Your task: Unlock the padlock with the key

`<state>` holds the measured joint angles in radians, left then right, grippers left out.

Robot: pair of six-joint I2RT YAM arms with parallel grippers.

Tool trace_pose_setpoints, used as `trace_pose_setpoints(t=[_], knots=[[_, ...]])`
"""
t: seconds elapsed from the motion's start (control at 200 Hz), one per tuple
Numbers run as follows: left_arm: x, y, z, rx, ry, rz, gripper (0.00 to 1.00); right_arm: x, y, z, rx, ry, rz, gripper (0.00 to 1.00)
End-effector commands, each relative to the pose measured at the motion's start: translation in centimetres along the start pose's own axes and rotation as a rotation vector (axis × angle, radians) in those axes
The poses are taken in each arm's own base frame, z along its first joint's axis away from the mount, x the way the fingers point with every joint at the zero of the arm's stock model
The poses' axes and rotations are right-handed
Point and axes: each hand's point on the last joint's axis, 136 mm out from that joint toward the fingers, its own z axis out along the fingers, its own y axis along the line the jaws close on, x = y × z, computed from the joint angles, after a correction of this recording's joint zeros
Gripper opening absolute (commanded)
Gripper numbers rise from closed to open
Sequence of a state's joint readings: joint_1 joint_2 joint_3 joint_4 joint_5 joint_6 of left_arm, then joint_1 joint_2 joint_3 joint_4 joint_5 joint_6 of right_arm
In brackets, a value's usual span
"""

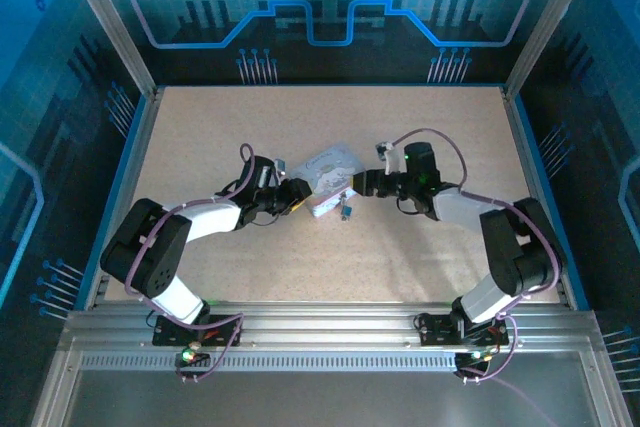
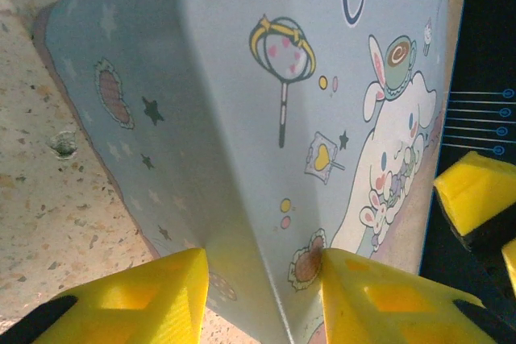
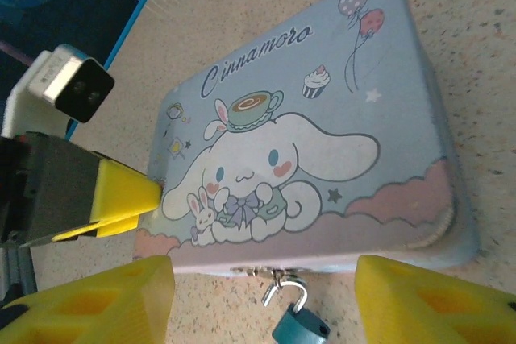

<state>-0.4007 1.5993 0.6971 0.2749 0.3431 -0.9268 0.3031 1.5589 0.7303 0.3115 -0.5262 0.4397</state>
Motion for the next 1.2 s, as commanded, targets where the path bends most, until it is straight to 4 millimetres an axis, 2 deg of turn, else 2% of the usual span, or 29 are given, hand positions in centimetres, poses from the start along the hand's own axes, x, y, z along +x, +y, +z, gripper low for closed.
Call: trace_pose_setpoints(t=[0.0, 0.125, 0.37, 0.435, 0.75, 0.85, 1.196], knots=[[2.7, 3.8, 0.0, -0.128, 0.067, -0.053, 0.41, -0.3, 0.6, -2.0, -0.039, 0.003, 0.03, 0.64], [2.6, 3.6, -0.1, -0.123, 0.062, -0.05, 0.41, 1.3, 0.8, -2.3, -0.132, 0.104, 0.136, 0.63], [2.6, 3.7, -0.3, -0.128, 0.05, -0.052, 0.41, 3.9, 0.6, -0.4, -0.155, 0.151, 0.185, 0.63], [2.6, 3.7, -0.2, -0.128, 0.05, -0.052, 0.41, 3.8, 0.5, 0.1, -0.162, 0.132, 0.179, 0.63], [2.6, 3.7, -0.2, -0.127, 0.053, -0.053, 0.41, 5.6, 0.3, 2.6, -0.177, 0.184, 0.199, 0.63], [2.6, 3.8, -0.2, -0.128, 0.052, -0.055, 0.41, 5.9, 0.2, 3.3, -0.176, 0.201, 0.206, 0.55], [2.5, 3.6, -0.2, -0.123, 0.051, -0.054, 0.42, 7.1, -0.7, 4.3, -0.14, 0.236, 0.223, 0.43]])
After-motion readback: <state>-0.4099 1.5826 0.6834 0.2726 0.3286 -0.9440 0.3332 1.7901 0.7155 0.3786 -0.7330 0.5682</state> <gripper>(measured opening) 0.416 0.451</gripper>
